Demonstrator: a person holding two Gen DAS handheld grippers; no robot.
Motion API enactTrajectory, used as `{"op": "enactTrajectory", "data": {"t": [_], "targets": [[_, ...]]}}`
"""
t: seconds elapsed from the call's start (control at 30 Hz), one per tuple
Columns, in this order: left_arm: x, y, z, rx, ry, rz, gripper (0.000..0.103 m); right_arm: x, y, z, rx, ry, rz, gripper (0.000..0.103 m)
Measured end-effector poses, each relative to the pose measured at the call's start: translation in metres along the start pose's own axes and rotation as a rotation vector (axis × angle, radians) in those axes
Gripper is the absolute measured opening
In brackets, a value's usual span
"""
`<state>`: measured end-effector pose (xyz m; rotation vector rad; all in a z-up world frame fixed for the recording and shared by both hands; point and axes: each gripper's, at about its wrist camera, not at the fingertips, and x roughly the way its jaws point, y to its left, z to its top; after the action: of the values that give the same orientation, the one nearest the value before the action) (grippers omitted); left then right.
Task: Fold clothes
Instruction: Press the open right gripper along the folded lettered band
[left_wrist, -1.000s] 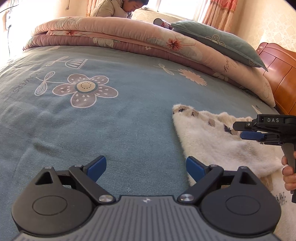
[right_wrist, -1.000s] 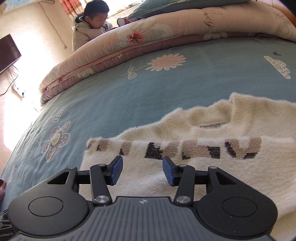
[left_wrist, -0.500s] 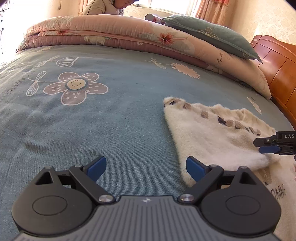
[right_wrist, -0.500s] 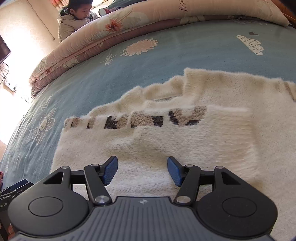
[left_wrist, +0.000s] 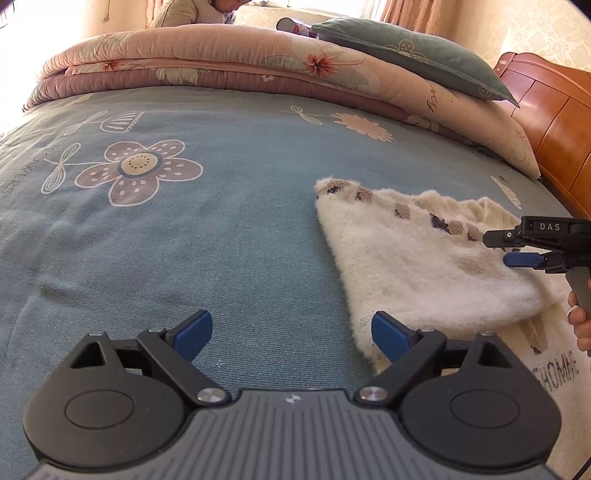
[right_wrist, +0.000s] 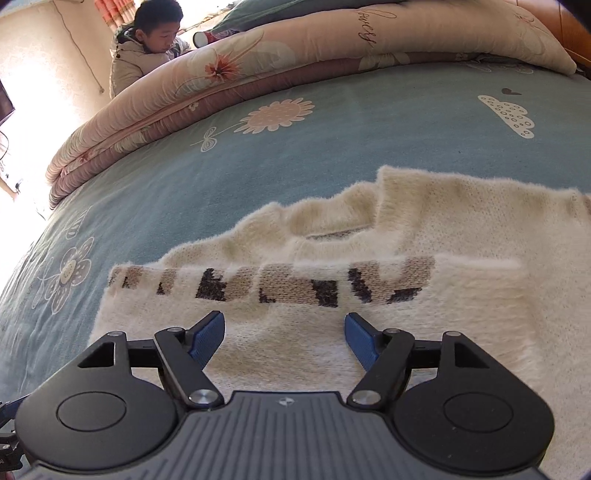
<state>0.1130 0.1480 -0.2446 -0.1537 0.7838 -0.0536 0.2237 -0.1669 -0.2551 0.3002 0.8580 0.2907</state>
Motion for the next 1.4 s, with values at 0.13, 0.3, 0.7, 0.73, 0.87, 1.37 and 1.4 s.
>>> {"op": "enactTrajectory", "data": {"t": [0.13,0.3,0.7,0.73,0.87,1.37,1.4], "targets": [[0.000,0.000,0.000,-0.005,-0.001,0.001,0.093,-0.022,-0.033,0.005,0.111,-0.052,-0.042,0.076],[-0.001,-0.003,0.000,0.006,-0.002,0.005,0.093,-0.038,-0.037,0.003,0.114,-0.060,-0.010,0.078],[0.002,-0.006,-0.001,0.032,0.007,0.026,0.093,-0.039,-0.036,-0.006,0.143,-0.129,-0.084,0.079],[0.003,-0.006,-0.001,0.031,0.008,0.027,0.093,-0.037,-0.029,-0.004,0.132,-0.131,-0.045,0.079],[0.003,-0.004,-0.001,0.028,0.009,0.031,0.093,-0.019,0.007,0.001,0.074,-0.092,0.096,0.081],[0.001,0.000,0.000,0.006,0.006,0.016,0.093,-0.009,0.052,-0.007,-0.114,-0.045,-0.005,0.083],[0.001,0.000,0.000,0.004,0.004,0.014,0.093,-0.014,0.050,-0.012,-0.138,-0.041,-0.022,0.083]]}}
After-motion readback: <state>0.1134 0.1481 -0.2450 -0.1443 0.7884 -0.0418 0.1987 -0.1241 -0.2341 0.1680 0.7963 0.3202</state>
